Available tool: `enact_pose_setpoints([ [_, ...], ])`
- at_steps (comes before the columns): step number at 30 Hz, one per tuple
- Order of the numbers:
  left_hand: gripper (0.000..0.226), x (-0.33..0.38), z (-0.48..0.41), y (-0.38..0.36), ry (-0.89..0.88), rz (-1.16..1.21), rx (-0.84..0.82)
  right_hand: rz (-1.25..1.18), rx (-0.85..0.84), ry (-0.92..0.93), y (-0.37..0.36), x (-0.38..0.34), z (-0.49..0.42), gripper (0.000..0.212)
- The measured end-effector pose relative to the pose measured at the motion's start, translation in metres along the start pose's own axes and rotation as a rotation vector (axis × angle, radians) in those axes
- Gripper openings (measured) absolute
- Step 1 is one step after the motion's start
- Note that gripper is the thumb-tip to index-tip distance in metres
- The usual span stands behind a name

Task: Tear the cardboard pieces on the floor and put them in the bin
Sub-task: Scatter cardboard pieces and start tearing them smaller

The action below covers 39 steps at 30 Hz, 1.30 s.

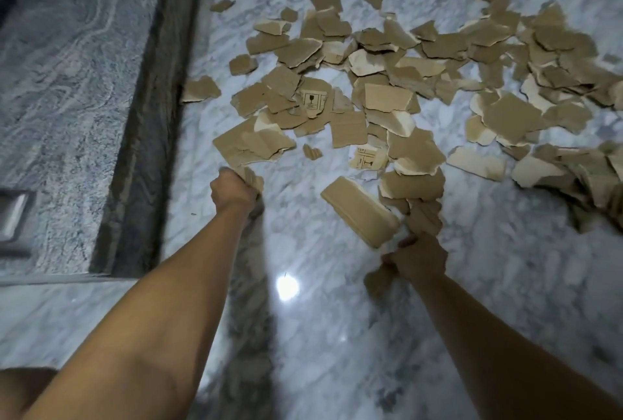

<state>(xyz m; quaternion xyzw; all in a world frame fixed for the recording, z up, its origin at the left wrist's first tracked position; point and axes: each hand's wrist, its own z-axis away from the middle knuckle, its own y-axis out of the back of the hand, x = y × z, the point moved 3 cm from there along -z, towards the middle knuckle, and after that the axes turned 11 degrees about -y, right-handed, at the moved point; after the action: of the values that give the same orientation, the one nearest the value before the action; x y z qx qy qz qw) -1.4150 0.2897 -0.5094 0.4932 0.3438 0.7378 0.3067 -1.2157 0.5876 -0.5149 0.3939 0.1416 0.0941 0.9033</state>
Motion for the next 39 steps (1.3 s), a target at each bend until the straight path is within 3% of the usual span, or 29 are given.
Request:
enact_pose_setpoints([
  [4,0.023,0.012,0.029,-0.007,-0.021,0.038,-0.015,0.075,-0.007,0.149,0.014,-0.005,0.010,0.031],
  [6,0.016,0.016,0.048,-0.009,-0.075,0.066,-0.114,0.080,-0.030,0.275,0.023,-0.026,0.019,0.037],
  [10,0.023,-0.012,0.056,0.026,-0.186,-0.111,-0.323,-0.016,0.073,0.517,0.034,-0.097,0.034,0.019],
  [15,0.022,-0.071,0.036,0.075,-0.146,-0.329,-0.305,-0.147,0.067,0.442,0.029,-0.137,0.030,0.027],
  [19,0.018,-0.094,0.042,0.086,-0.185,-0.373,-0.157,0.195,0.145,0.422,-0.002,-0.122,0.033,0.068],
  [21,0.027,-0.093,0.044,0.082,-0.108,-0.413,-0.092,0.335,0.229,0.389,-0.008,-0.110,0.029,0.075],
  [24,0.030,-0.090,0.050,0.069,0.024,-0.330,-0.078,0.284,0.252,0.280,-0.007,-0.096,0.019,0.082],
  [27,0.022,-0.093,0.058,0.065,-0.002,-0.381,-0.035,0.356,0.220,0.195,-0.007,-0.094,0.022,0.095],
  [30,0.018,-0.093,0.068,0.069,-0.031,-0.374,0.016,0.444,0.264,0.232,-0.009,-0.097,0.027,0.087],
  [35,0.013,-0.072,0.089,0.060,-0.155,-0.318,0.041,0.319,0.066,0.388,-0.015,-0.092,0.025,0.068],
  [39,0.026,-0.046,0.113,0.024,-0.343,-0.147,-0.127,0.303,-0.113,0.454,-0.014,-0.087,0.022,0.062],
])
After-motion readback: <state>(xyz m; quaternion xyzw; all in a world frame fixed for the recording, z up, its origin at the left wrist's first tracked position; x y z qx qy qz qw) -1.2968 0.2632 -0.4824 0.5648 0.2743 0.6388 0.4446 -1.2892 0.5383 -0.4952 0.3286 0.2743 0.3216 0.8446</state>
